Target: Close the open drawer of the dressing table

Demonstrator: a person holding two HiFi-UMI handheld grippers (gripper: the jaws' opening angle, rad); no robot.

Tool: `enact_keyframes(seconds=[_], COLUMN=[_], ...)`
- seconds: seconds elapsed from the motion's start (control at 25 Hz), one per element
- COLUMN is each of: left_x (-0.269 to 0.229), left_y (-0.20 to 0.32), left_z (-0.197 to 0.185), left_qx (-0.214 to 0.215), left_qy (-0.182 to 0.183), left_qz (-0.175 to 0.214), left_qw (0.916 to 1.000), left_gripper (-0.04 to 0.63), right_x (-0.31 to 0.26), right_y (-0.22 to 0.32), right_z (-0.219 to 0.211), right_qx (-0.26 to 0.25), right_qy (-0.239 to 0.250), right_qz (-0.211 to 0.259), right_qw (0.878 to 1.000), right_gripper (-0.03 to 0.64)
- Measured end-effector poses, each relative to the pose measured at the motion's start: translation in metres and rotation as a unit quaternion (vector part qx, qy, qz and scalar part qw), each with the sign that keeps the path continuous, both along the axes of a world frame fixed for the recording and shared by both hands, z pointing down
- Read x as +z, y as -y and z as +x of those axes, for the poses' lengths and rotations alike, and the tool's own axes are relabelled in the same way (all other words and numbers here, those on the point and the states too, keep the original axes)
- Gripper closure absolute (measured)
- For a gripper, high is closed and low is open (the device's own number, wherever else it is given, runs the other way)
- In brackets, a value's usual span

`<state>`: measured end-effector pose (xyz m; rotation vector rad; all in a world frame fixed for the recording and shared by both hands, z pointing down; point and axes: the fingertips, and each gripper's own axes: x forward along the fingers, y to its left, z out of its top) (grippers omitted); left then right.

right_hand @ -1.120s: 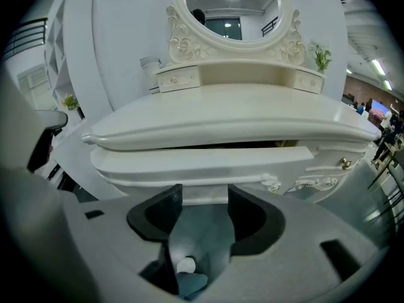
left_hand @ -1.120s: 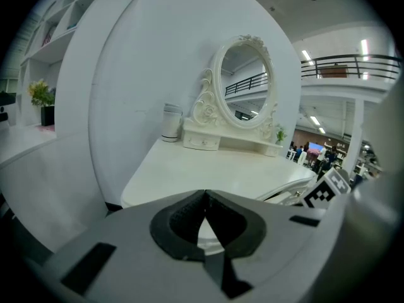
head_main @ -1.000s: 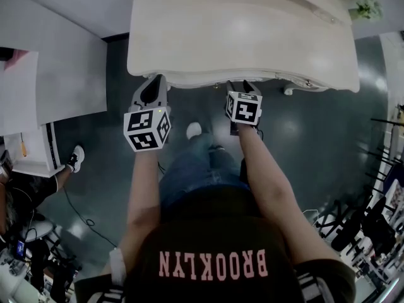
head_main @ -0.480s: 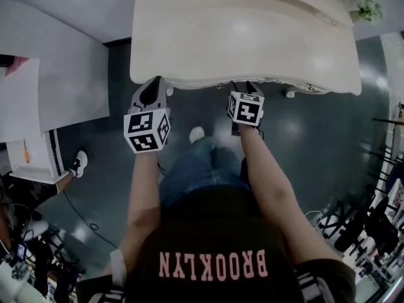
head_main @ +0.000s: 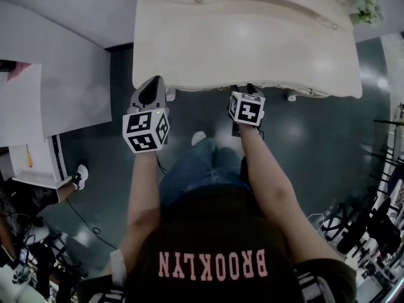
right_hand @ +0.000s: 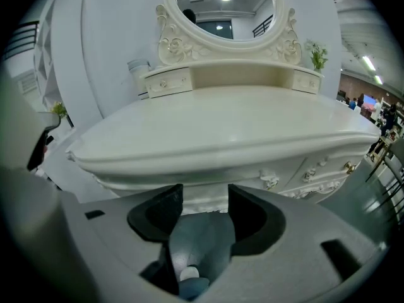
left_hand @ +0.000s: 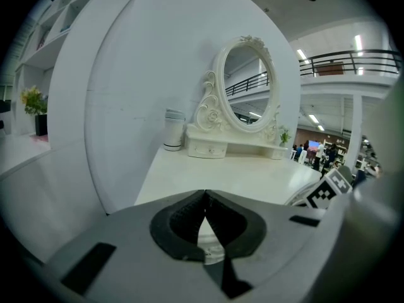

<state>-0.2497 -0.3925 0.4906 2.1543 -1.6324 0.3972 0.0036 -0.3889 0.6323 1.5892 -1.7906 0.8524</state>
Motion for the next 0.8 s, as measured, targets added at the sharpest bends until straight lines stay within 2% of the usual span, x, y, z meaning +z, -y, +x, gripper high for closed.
enact_keyframes(seconds=[0.8], left_x=[-0.014], left_y=[-0.014], left_z=[0.008], left_qx=[0.009], left_qy=[0.015], left_qz=[0.014], left_qw=[0.9998], left_gripper=[0.592], right_x=[-0.003], right_y=[-0.008], right_z=[0.006], right_qx=[0.024], right_qy=[0.025], right_qz=[0.012], right_qw=[0.999], right_gripper=[0.403])
